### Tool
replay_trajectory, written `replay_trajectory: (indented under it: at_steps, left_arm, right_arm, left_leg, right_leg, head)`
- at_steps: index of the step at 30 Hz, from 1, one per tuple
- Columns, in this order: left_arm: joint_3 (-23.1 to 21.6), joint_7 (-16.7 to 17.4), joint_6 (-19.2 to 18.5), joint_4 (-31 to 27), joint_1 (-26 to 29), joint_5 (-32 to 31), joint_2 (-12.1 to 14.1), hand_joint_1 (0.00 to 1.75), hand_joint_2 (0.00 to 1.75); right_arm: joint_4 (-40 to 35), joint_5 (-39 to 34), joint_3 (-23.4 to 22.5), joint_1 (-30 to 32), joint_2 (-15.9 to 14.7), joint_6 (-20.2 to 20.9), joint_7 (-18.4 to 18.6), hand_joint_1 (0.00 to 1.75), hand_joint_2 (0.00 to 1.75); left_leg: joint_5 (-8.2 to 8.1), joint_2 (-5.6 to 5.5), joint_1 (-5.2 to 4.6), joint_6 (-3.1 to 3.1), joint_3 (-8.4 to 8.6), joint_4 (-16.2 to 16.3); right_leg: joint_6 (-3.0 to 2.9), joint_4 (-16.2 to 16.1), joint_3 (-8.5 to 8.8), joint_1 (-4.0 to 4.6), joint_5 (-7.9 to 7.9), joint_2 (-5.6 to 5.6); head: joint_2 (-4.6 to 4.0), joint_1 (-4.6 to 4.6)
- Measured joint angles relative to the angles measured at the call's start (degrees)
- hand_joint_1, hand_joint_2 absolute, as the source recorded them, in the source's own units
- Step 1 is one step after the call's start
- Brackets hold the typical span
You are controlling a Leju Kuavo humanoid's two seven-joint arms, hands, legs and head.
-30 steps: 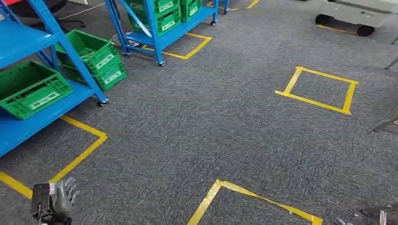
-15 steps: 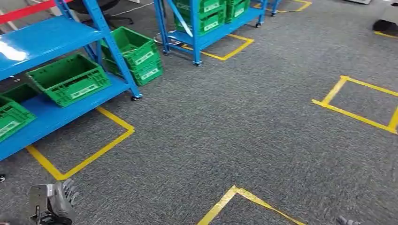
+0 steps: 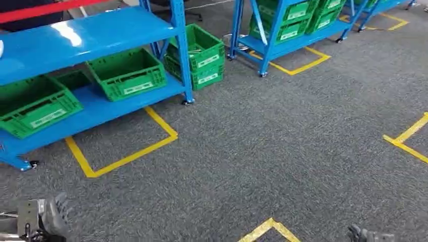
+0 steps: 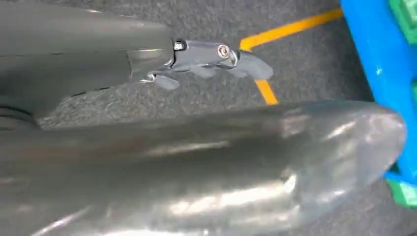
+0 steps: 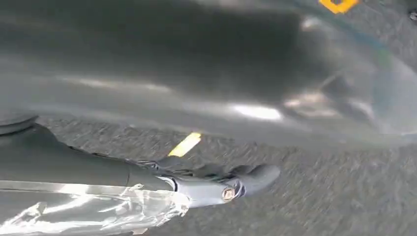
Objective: Take the parts from the cabinet and place them on the table.
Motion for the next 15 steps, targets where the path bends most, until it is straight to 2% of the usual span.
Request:
replay_trajectory:
  at_steps: [1, 2, 3, 4, 5, 6, 7, 8, 9, 10, 11, 12, 13, 14, 15]
  left_arm:
    - [0.02, 0.02, -0.02, 0.0, 0.02, -0.04, 0.0, 0.0, 0.0]
    - [0.02, 0.02, -0.04, 0.0, 0.26, -0.07, 0.0, 0.0, 0.0]
    - [0.07, 0.02, -0.04, 0.0, 0.44, -0.07, 0.0, 0.0, 0.0]
    - [0.07, 0.02, -0.04, 0.0, 0.5, -0.07, 0.0, 0.0, 0.0]
    - [0.07, 0.02, -0.07, 0.0, 0.5, -0.09, -0.04, 0.0, 0.0]
    - [0.07, 0.02, -0.09, 0.0, 0.5, -0.18, -0.07, 0.0, 0.0]
    - [0.09, 0.02, -0.15, 0.02, 0.68, -0.31, -0.07, 0.0, 0.0]
    - [0.09, 0.07, -0.24, 0.04, 0.57, -0.39, -0.04, 0.0, 0.0]
    - [0.11, 0.02, -0.28, -0.04, 0.6, -0.42, -0.07, 0.0, 0.0]
    - [0.18, 0.02, -0.28, -0.04, 0.6, -0.44, -0.09, 0.0, 0.0]
    - [0.24, 0.0, -0.37, -0.04, 0.68, -0.5, -0.07, 0.0, 0.0]
    - [0.33, 0.0, -0.46, -0.04, 0.57, -0.52, -0.04, 0.0, 0.0]
    - [0.28, -0.09, -0.57, -0.04, 0.34, -0.7, -0.11, 0.0, 0.0]
    - [0.35, -0.09, -0.57, -0.02, -0.05, -0.77, -0.09, 0.0, 0.0]
    - [0.46, -0.07, -0.57, -0.02, -0.23, -0.79, -0.07, 0.0, 0.0]
  right_arm:
    - [0.04, 0.0, 0.02, 0.12, 0.0, 0.0, 0.0, 0.0, 0.0]
    - [0.07, 0.0, 0.02, 0.13, 0.0, -0.02, 0.0, 0.0, 0.0]
    - [0.07, 0.0, 0.02, 0.12, 0.0, -0.02, 0.0, 0.0, 0.0]
    - [0.07, 0.0, 0.02, 0.13, 0.0, -0.02, 0.0, 0.0, 0.0]
    - [0.07, 0.0, 0.02, 0.14, 0.0, -0.02, 0.0, 0.0, 0.0]
    - [0.09, 0.0, 0.07, 0.15, 0.0, -0.02, 0.0, 0.0, 0.0]
    - [0.24, 0.0, 0.07, 0.22, 0.02, 0.0, 0.0, 0.0, 0.0]
    - [0.39, 0.0, 0.02, 0.38, 0.02, -0.02, 0.0, 0.0, 0.0]
    - [0.48, 0.09, 0.04, 0.48, 0.02, 0.0, 0.11, 0.0, 0.0]
    - [0.46, 0.07, 0.07, 0.25, 0.0, 0.0, 0.02, 0.0, 0.0]
    - [0.46, 0.04, 0.04, -0.07, 0.0, 0.0, -0.04, 0.0, 0.0]
    - [0.46, 0.02, 0.04, -0.28, 0.0, 0.0, -0.13, 0.0, 0.0]
    - [0.48, 0.04, 0.0, -0.22, 0.0, 0.02, -0.18, 0.0, 0.0]
    - [0.5, 0.02, 0.0, 0.04, 0.04, 0.07, -0.24, 0.0, 0.0]
    - [0.57, 0.0, 0.0, 0.12, 0.09, 0.07, -0.26, 0.0, 0.0]
  left_leg:
    - [-0.59, -0.84, 0.01, 0.07, 0.48, 0.0]
    - [-1.22, -1.76, 0.01, 0.06, 1.22, 0.0]
    - [-1.91, -2.68, 0.05, 0.03, 2.18, 0.0]
    - [-2.62, -3.61, 0.19, -0.06, 3.21, 0.0]
    - [-3.44, -4.61, 0.36, -0.28, 4.37, 0.0]
    - [-4.26, -5.47, 0.54, -0.53, 5.4, 0.0]
    - [-5.05, -6.07, 0.62, -0.83, 5.61, -0.15]
    - [-5.97, -7.19, 0.57, -1.16, 6.41, 0.42]
    - [-6.74, -7.9, 0.52, -1.64, 6.49, -0.27]
    - [-6.29, -8.25, 0.78, -2.09, 7.32, -0.41]
    - [-5.63, -8.16, 0.72, -2.32, 7.24, -0.32]
    - [-5.3, -7.49, 0.73, -2.52, 6.82, 0.81]
    - [-4.18, -3.46, 0.44, -3.09, 5.32, 3.88]
    - [-3.7, -0.82, 0.31, -3.45, 2.44, 8.01]
    - [-4.69, -0.03, 0.29, -3.58, -0.41, 11.41]
  right_leg:
    - [0.13, 3.79, -3.46, 0.02, -2.45, 0.24]
    - [0.21, 5.7, -6.07, 0.05, -4.62, 0.25]
    - [0.23, 5.39, -7.55, 0.05, -5.54, 0.25]
    - [0.21, 3.55, -8.05, 0.04, -5.16, 0.3]
    - [0.19, 0.18, -7.97, 0.04, -2.92, 0.65]
    - [0.24, -3.7, -7.7, 0.0, 1.08, 1.57]
    - [0.32, -7.57, -7.64, -0.38, 7.96, 4.23]
    - [-0.09, -9.61, -8.09, -0.47, 10.94, 5.05]
    - [-0.59, -9.29, -6.9, -0.13, 10.39, 4.83]
    - [-1.09, -9.57, -6.79, 0.07, 10.37, 4.11]
    - [-1.62, -9.79, -6.17, 0.14, 10.34, 3.27]
    - [-2.06, -10.22, -5.18, -0.1, 10.04, 2.75]
    - [-2.35, -10.61, -4.17, -0.07, 9.72, 2.35]
    - [-2.63, -11.07, -3.13, 0.0, 9.06, 1.5]
    - [-2.77, -11.5, -2.16, 0.11, 8.49, 0.74]
  head:
    - [0.0, 0.15]
    - [0.0, 0.02]
    - [0.0, 0.11]
    - [0.0, 0.04]
    - [0.0, 0.11]
    - [0.0, 0.11]
    - [0.0, 0.35]
    - [0.0, 0.52]
    - [0.0, 0.5]
    - [0.02, 0.31]
    - [0.0, 0.55]
    - [0.02, 0.52]
    - [0.02, 0.24]
    - [0.02, 0.02]
    - [0.02, 0.11]
